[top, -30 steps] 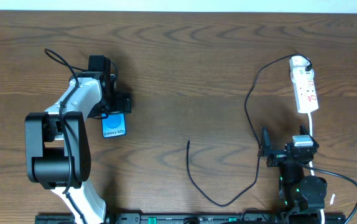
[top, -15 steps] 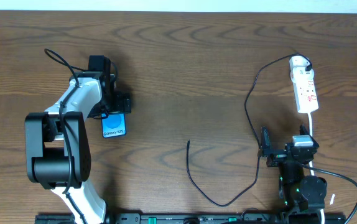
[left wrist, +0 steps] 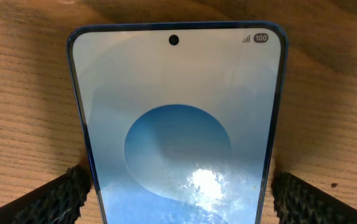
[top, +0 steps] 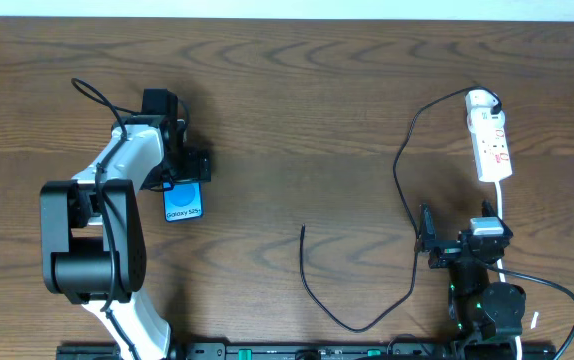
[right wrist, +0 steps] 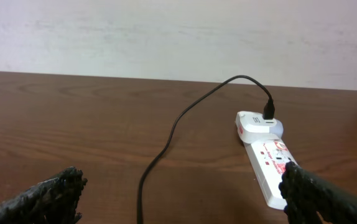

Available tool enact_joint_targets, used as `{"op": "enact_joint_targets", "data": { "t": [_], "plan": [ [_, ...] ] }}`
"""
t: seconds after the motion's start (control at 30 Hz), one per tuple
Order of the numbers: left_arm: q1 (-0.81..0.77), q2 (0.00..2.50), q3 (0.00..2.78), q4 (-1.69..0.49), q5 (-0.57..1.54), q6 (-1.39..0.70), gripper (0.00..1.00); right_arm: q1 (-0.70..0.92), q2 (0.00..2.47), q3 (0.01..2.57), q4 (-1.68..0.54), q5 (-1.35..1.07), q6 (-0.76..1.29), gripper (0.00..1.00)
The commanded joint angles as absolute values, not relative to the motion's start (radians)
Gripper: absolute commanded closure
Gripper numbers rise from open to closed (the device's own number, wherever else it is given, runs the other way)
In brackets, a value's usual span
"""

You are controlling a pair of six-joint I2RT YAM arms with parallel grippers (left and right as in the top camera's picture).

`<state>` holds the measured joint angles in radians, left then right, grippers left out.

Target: Plug charger to phone and switch on socket

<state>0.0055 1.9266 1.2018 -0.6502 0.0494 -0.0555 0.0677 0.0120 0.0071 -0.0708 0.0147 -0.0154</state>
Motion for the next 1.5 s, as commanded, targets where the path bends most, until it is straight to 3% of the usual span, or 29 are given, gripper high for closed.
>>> {"op": "enact_joint_targets", "data": {
  "t": [0.0,1.47],
  "plan": [
    [0.008,1.943,1.195,-0.653,0.040,-0.057,0.05,0.069,0.006,0.006,-0.075,0.009,-0.020,0.01],
    [0.008,1.943,1.168,-0.638,0.040,-0.057,0.14,0.069,0.006,0.006,-0.075,0.009,-0.020,0.01]
  ]
}}
